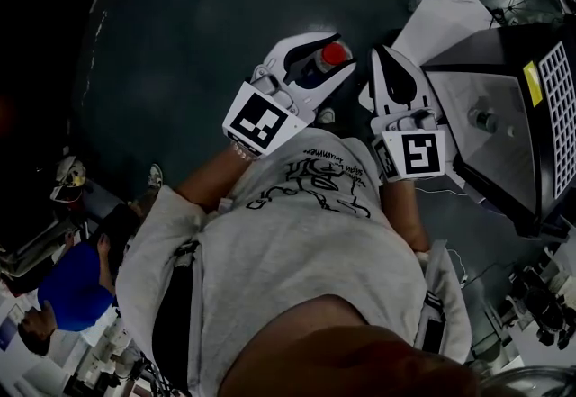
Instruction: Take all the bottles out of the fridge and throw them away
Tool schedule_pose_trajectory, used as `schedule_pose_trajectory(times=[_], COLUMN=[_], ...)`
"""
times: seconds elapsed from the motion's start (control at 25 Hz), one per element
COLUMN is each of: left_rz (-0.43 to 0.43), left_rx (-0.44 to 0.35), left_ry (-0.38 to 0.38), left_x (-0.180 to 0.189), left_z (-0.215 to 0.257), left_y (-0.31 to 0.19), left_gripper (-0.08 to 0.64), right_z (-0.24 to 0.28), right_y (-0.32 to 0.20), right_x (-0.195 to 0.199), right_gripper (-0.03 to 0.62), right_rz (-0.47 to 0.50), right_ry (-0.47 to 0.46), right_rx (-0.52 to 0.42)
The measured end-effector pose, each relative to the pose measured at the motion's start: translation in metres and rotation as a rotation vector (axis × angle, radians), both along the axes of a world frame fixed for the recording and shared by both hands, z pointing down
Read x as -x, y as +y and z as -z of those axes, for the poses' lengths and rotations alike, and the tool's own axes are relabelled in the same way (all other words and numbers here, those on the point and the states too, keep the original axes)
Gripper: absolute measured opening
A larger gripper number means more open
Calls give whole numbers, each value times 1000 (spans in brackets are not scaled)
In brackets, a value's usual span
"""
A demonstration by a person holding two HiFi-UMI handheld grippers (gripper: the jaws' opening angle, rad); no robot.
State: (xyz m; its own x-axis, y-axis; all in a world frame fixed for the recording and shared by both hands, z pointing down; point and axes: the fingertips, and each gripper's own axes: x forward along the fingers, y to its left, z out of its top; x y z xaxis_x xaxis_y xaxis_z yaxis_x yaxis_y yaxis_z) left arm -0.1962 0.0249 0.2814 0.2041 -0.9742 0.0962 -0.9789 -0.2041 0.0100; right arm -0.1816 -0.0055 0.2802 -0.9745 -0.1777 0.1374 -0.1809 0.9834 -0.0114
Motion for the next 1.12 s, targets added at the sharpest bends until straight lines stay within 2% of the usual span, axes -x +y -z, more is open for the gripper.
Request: schedule_pose_trajectory(times=[0.28, 0.52, 1.12], left_rz=[62, 97, 62], left_rx=[4, 17, 39], left_ry=[-56, -59, -49], left_x=[-6, -14, -8], left_z=[6, -5, -28], left_y=[-4, -9, -18], left_gripper=[161, 161, 161], right_z=[3, -5, -24], right_y=[-7, -13, -17], right_x=[-11, -18, -13], right_gripper=[9, 9, 9], right_rz=[52, 71, 66], right_ry=[-5, -2, 34], right_rx=[-14, 13, 1])
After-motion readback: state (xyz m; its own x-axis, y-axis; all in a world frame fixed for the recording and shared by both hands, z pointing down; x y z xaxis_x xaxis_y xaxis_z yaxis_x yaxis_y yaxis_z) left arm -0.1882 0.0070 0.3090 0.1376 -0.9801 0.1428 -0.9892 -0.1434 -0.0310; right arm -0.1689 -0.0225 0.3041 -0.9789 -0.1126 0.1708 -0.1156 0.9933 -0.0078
